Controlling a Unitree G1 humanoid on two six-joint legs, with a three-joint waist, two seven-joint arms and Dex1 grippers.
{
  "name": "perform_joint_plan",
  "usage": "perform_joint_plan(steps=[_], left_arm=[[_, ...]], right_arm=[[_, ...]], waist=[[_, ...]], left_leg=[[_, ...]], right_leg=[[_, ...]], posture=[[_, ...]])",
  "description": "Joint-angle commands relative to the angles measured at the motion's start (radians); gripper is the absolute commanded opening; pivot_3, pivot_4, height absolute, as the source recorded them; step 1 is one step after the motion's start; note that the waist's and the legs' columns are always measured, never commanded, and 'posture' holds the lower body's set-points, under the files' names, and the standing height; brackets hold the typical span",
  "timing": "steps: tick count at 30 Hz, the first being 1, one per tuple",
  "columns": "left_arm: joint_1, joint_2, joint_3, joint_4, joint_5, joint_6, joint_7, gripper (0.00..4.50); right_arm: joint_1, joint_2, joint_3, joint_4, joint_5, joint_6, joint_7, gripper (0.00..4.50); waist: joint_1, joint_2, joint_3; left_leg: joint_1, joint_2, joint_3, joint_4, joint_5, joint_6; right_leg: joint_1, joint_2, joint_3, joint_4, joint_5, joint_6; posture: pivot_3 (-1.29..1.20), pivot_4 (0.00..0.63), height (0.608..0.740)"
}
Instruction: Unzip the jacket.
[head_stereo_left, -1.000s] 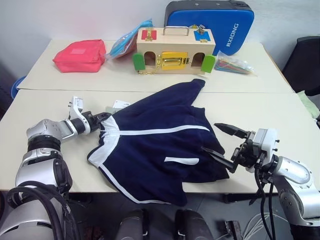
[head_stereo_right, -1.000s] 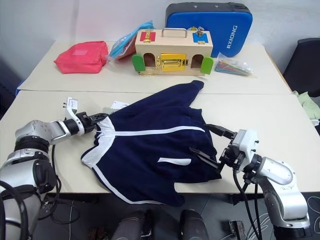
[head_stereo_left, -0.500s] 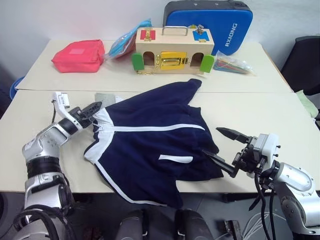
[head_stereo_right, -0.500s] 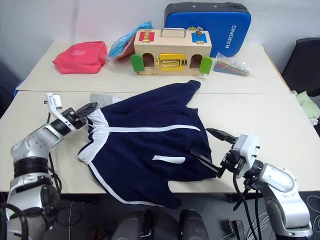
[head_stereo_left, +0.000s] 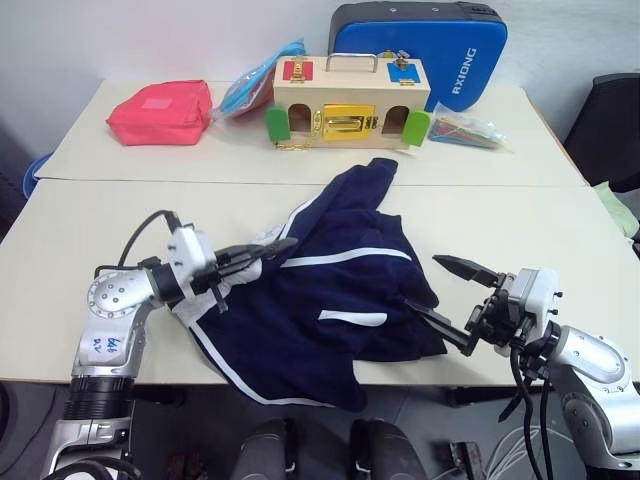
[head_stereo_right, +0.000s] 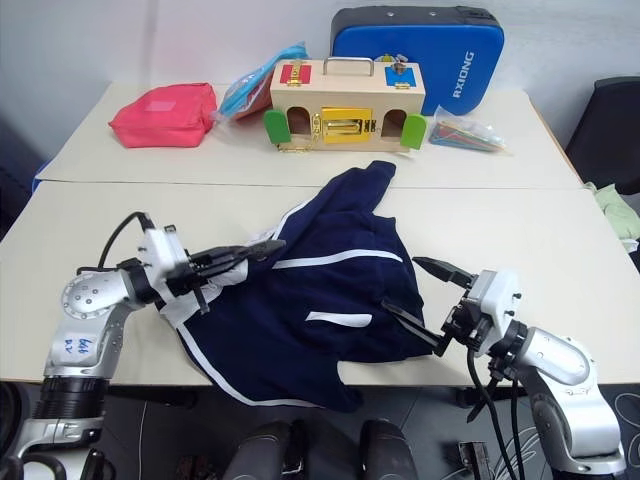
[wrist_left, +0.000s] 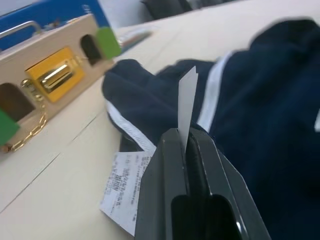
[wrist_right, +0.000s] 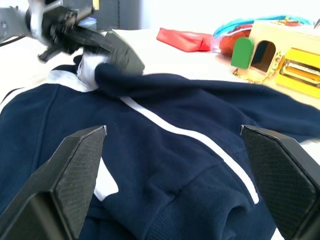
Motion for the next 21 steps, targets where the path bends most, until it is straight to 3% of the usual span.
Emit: perform_joint_plan(steps=[1, 7, 9, 12, 14, 18, 21], left_arm=[[0.023, 0.050, -0.036, 0.057, 0.076, -0.201, -0.041, 0.26], [0.076, 0.124, -0.112, 0.096, 0.100, -0.433, -0.133, 1.94], [0.095, 0.123, -0.103, 0.090, 0.067, -0.416, -0.124, 2.55], [0.127, 0.117, -0.030, 0.001, -0.146, -0.050, -0.062, 3.46], [0.160, 0.161, 0.023, -0.076, -0.329, 0.234, -0.052, 4.07], [0.213, 0.273, 0.115, -0.171, -0.552, 0.581, -0.083, 4.07], [0.161, 0.279, 0.194, -0.140, -0.632, 0.706, -0.014, 4.07]], right_arm=[[-0.008, -0.007, -0.002, -0.002, -0.002, -0.013, 0.009, 4.50], [-0.019, -0.008, -0.002, 0.017, -0.005, -0.016, 0.021, 4.50], [-0.023, -0.008, 0.000, 0.021, -0.006, -0.016, 0.023, 4.50], [-0.021, -0.009, -0.003, 0.021, -0.006, -0.015, 0.025, 4.50], [-0.020, -0.010, -0.003, 0.024, -0.007, -0.015, 0.027, 4.50], [-0.020, -0.011, -0.005, 0.028, -0.006, -0.014, 0.029, 4.50], [-0.021, -0.010, -0.005, 0.027, -0.006, -0.012, 0.029, 4.50]], waist=[[0.000, 0.000, 0.000], [-0.002, 0.000, 0.000], [-0.002, 0.000, 0.000], [-0.002, 0.000, 0.000], [-0.003, 0.000, 0.000], [-0.006, 0.001, 0.001], [-0.001, 0.002, 0.001]], left_leg=[[0.000, 0.000, 0.000, 0.000, 0.000, 0.000], [0.000, 0.000, 0.000, -0.001, -0.001, 0.001], [0.000, 0.000, 0.000, -0.001, -0.001, 0.001], [0.000, 0.000, -0.001, 0.000, -0.001, 0.002], [-0.001, 0.001, -0.002, 0.000, -0.001, 0.002], [0.000, 0.001, -0.002, -0.001, 0.000, 0.001], [0.000, 0.000, -0.002, 0.000, 0.000, 0.001]], right_leg=[[0.000, 0.000, 0.000, 0.000, 0.000, 0.000], [0.000, -0.001, 0.000, -0.001, 0.000, 0.000], [0.000, -0.001, 0.000, -0.001, 0.000, 0.000], [0.000, -0.002, 0.000, -0.001, 0.000, 0.000], [0.000, -0.002, 0.000, -0.001, 0.000, 0.000], [0.000, -0.001, 0.000, -0.001, 0.000, 0.000], [0.000, -0.001, 0.000, 0.000, 0.000, 0.000]], posture=[[0.00, 0.150, 0.740], [0.00, 0.150, 0.740], [0.00, 0.150, 0.740], [0.00, 0.150, 0.740], [0.00, 0.150, 0.740], [0.00, 0.150, 0.740], [0.00, 0.150, 0.740]])
